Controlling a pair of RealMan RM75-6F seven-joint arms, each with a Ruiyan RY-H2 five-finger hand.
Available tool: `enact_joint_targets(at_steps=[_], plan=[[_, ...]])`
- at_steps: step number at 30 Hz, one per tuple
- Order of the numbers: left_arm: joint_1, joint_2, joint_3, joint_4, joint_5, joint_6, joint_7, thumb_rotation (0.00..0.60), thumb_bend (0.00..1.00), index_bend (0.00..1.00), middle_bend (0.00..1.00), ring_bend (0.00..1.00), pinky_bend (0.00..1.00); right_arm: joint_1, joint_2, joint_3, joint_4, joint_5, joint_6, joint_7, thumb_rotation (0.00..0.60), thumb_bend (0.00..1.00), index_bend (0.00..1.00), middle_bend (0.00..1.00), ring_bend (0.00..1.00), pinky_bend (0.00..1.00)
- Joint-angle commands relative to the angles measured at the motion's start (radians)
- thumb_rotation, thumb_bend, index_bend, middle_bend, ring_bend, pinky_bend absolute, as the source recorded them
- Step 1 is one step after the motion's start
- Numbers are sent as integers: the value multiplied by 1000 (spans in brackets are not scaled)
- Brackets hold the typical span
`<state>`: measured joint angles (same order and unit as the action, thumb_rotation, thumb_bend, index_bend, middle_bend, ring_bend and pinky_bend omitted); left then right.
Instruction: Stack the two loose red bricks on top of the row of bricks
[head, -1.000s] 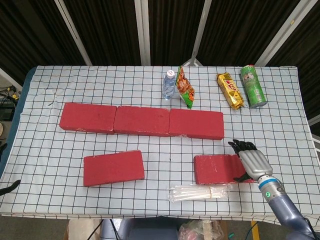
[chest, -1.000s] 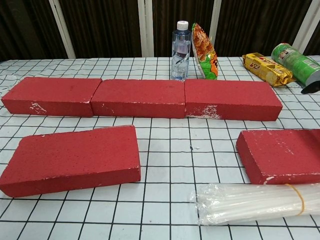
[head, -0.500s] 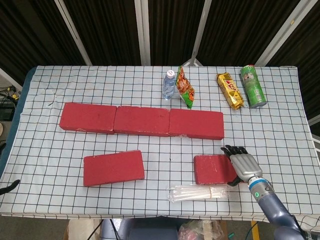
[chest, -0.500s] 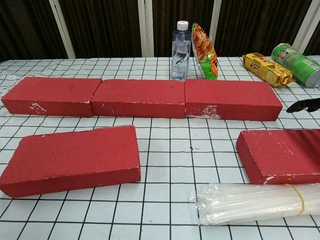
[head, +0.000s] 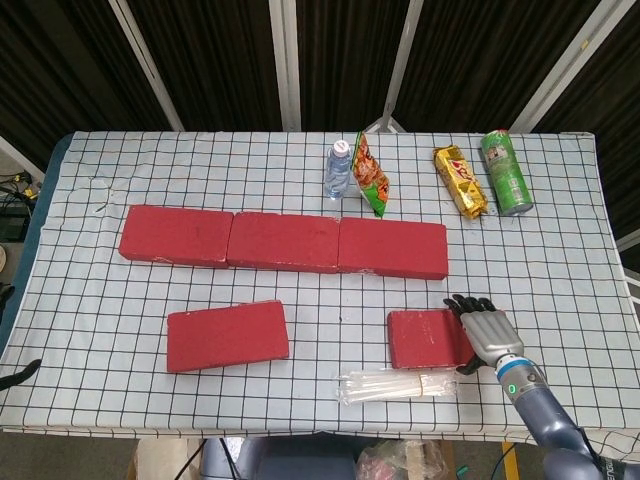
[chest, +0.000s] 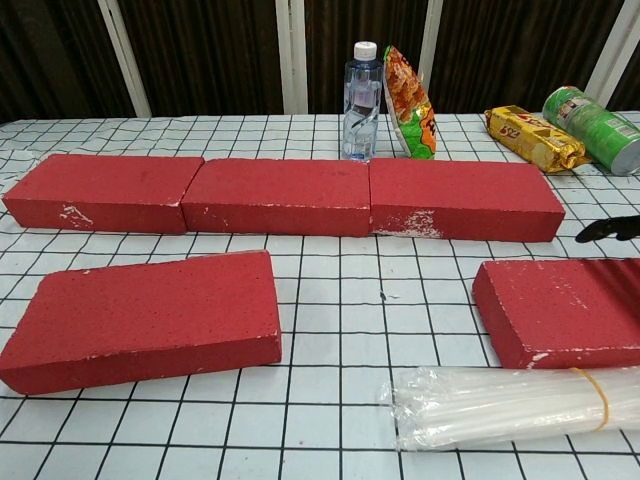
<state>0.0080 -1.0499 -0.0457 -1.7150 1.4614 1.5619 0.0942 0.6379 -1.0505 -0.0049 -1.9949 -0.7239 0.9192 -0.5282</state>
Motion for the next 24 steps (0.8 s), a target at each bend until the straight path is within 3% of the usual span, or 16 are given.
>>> enact_joint_targets(at_steps=[1, 24], plan=[[0, -2, 0, 0, -1, 0, 3, 600, 0, 71, 21, 0, 0, 3, -7, -6, 11, 1, -4, 7, 600, 132, 0, 0, 0, 0], [-4, -9, -7, -16, -28, -10, 36, 600, 0, 70, 21, 0, 0, 24, -57, -39, 79, -5, 1, 25, 600, 133, 29, 0, 0, 0]])
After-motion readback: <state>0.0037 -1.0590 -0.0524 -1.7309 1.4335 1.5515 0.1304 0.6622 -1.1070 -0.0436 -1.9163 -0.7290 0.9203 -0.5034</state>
